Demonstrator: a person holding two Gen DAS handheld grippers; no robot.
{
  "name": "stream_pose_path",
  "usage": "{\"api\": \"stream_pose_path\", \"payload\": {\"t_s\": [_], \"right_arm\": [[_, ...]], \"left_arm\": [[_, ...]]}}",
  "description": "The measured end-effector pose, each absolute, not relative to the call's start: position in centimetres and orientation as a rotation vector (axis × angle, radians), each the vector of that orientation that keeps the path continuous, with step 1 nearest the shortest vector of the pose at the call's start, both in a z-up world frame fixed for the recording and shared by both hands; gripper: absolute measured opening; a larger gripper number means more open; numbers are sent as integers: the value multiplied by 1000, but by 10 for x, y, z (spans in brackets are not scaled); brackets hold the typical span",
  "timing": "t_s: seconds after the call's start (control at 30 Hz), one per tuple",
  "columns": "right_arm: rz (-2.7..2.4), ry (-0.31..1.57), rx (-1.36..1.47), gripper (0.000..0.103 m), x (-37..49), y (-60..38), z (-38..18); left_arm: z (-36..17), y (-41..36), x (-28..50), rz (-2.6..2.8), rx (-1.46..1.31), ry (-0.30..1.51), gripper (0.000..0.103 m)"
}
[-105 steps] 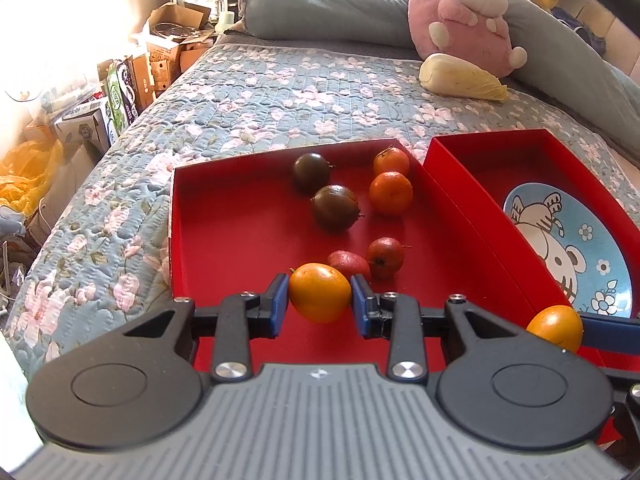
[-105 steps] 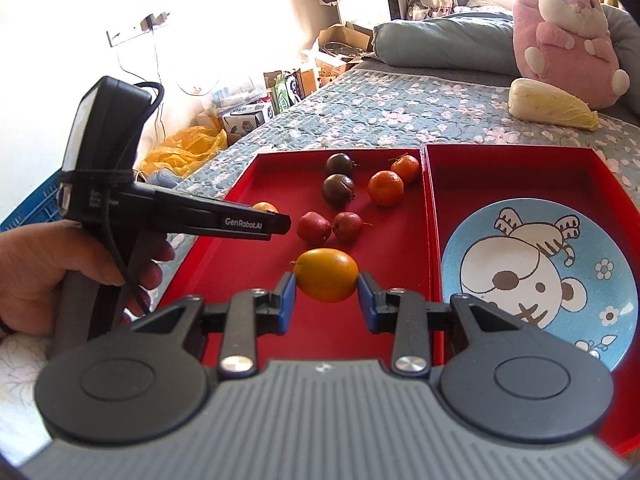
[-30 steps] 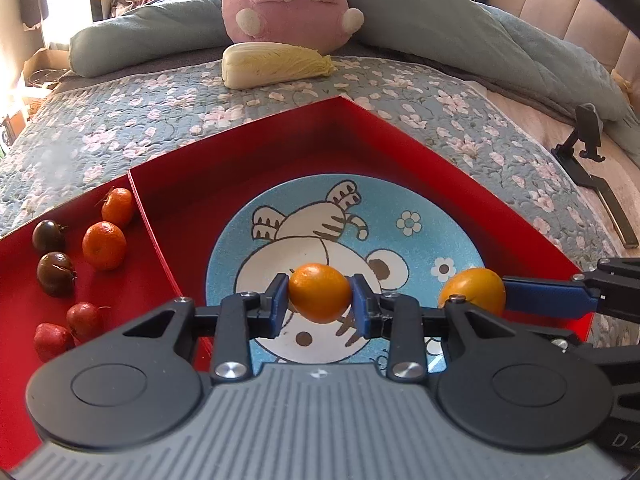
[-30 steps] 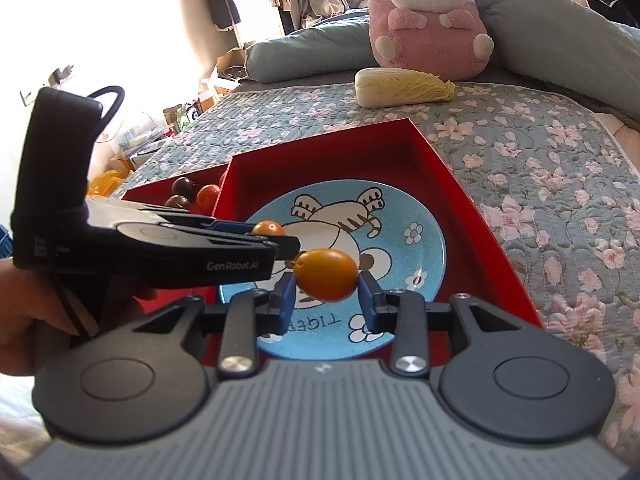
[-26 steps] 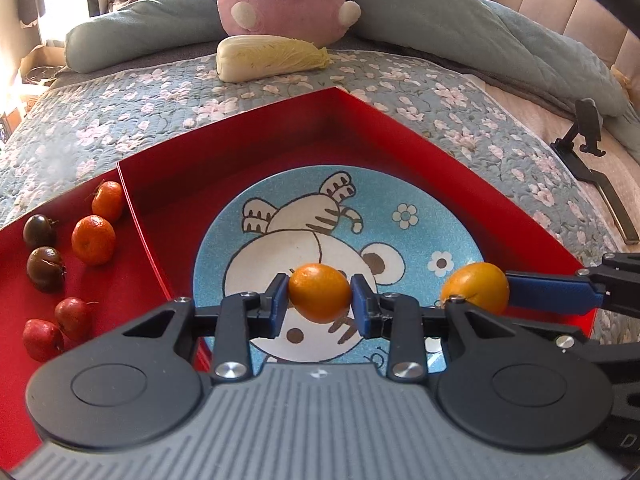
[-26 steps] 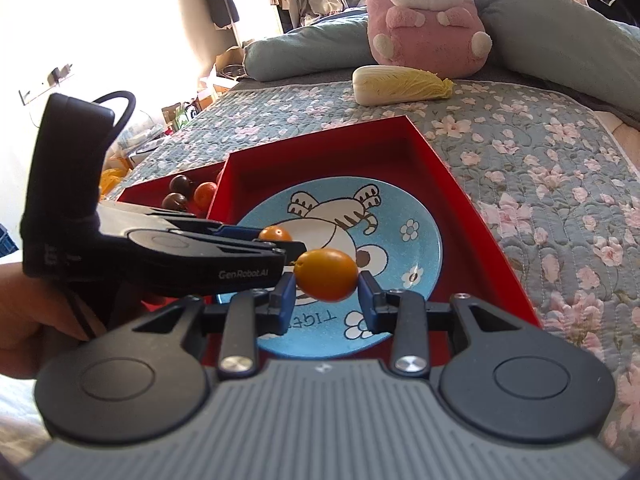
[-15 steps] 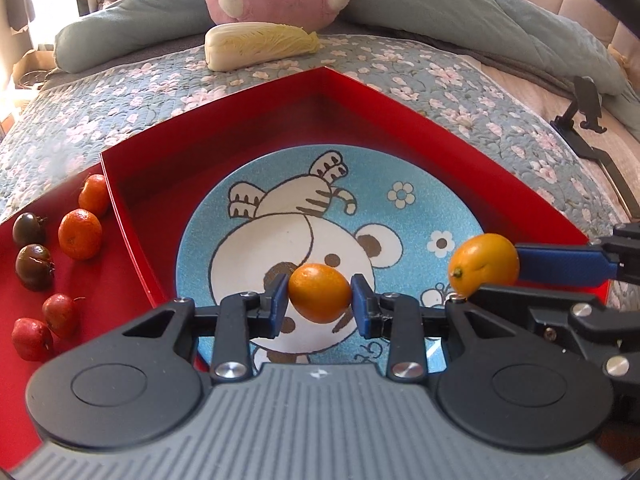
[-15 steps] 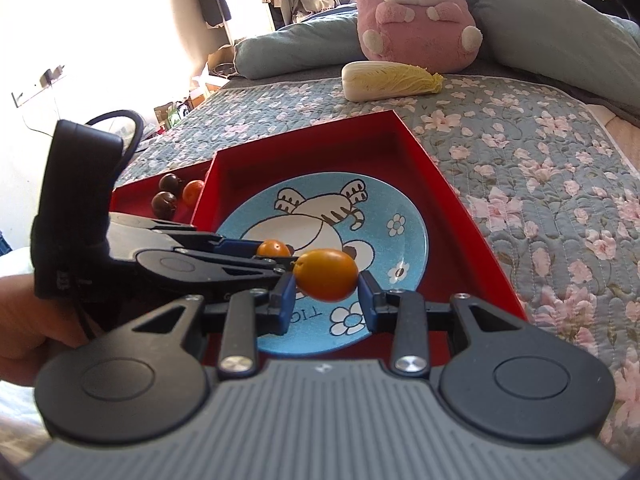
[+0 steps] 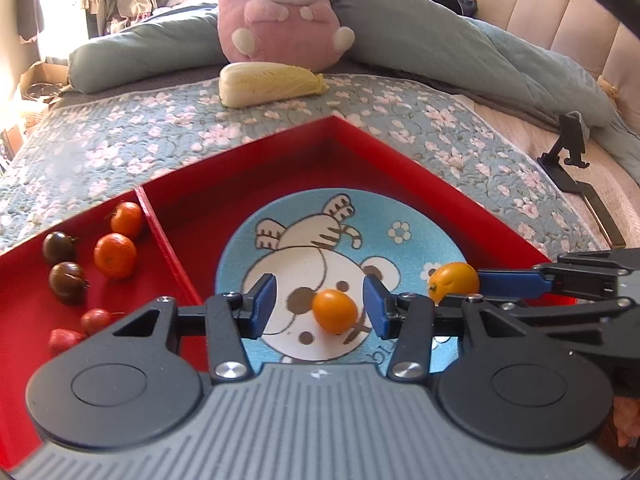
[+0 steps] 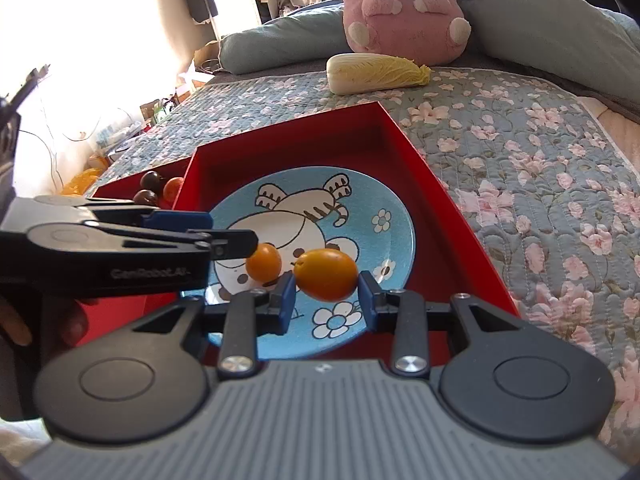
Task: Organize fruits
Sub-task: 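Open the left gripper to drop the orange tomato onto the plate, then lower the yellow tomato onto the plate and open the right gripper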
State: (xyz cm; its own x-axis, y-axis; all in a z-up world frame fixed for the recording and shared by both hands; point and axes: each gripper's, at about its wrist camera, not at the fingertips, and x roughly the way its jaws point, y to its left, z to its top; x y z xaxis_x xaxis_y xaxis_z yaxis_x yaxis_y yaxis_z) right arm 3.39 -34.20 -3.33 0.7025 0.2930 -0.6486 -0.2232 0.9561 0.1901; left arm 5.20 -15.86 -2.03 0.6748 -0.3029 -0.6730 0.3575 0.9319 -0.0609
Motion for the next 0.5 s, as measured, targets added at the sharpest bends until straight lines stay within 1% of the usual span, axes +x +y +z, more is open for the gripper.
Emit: {"api": "stream_pose_path", "payload": {"t_s": [0.5], "right_arm": [[277, 804, 108, 37, 70, -327, -41]], "left_arm": [[-7, -83, 20, -272, 65, 714, 54]]}}
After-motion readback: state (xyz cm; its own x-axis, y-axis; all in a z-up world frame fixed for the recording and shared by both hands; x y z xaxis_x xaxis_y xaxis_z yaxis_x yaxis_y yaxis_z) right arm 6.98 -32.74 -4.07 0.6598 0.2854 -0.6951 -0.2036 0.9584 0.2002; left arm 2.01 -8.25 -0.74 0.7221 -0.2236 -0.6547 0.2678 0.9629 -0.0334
